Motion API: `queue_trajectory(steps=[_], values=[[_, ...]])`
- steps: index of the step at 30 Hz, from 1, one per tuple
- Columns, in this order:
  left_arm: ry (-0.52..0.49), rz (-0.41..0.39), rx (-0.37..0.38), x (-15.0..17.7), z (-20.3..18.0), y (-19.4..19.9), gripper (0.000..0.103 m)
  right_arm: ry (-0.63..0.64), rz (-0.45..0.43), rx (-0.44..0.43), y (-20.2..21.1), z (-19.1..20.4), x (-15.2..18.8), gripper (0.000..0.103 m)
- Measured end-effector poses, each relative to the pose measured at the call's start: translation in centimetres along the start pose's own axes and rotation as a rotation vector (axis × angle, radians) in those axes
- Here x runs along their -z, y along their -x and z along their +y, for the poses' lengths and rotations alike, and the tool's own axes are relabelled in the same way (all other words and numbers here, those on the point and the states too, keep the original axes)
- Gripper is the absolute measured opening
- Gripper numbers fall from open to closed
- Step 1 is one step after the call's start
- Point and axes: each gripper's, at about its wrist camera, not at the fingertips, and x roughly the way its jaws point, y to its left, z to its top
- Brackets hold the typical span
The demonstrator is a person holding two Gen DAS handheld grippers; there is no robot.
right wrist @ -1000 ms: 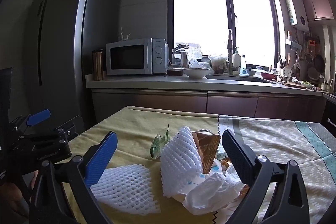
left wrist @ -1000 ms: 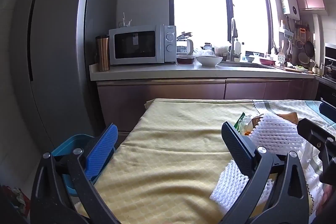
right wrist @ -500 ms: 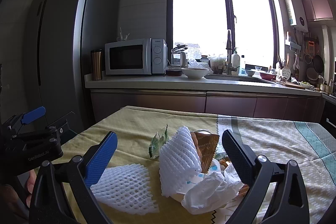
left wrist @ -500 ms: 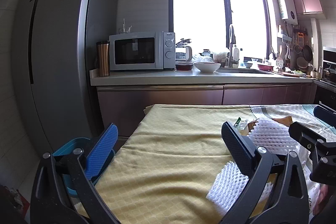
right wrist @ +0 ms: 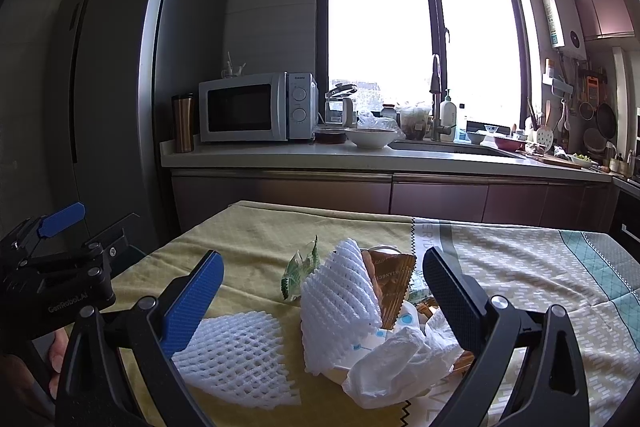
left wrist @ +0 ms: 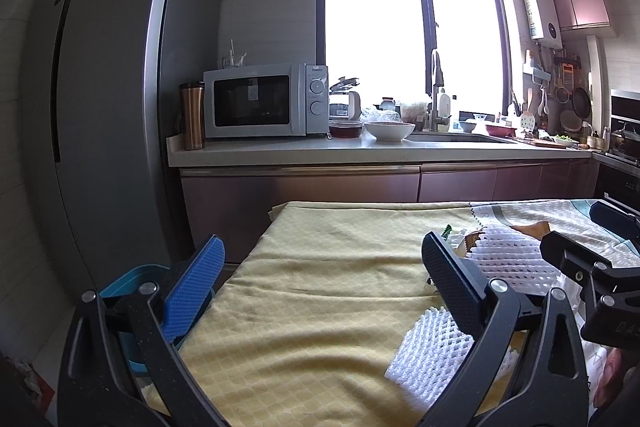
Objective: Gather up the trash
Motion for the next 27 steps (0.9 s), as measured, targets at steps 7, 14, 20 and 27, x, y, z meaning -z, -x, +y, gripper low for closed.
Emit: queue_trajectory(steps=[7, 14, 20, 27], values=[[0.0, -0.004, 0.002, 0.08, -0.12, -0.02, 0.097, -0.005, 0.002, -0.004, -0.01, -0.25, 0.1, 0.096], [0.0, -0.003, 0.004, 0.19, -0.04, -0.13, 0.097, -0.008, 0.004, -0.009, 0.14, -0.62, 0.19, 0.096], [0.005, -0.006, 0.002, 0.21, -0.05, 0.03, 0.097, -0.007, 0.005, -0.008, 0.19, -0.63, 0.15, 0.096], [0.007, -0.007, 0.001, 0.28, -0.09, 0.06, 0.097, -0.005, 0.005, -0.009, 0.24, -0.63, 0.13, 0.096]])
